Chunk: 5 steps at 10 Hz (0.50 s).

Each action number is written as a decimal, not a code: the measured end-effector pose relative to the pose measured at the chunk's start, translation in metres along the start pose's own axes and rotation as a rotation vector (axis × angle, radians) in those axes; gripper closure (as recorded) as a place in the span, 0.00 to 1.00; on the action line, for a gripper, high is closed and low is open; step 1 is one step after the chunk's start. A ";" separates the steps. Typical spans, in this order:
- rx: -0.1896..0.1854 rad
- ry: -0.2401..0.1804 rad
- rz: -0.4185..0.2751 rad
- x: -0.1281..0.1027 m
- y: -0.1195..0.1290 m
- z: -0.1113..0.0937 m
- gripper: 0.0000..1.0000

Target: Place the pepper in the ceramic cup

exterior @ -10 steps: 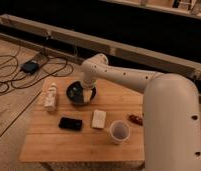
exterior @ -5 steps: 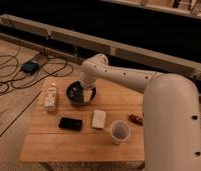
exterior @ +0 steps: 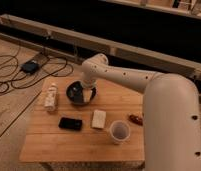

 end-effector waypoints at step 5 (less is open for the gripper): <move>-0.027 0.033 0.031 0.037 0.002 0.002 0.20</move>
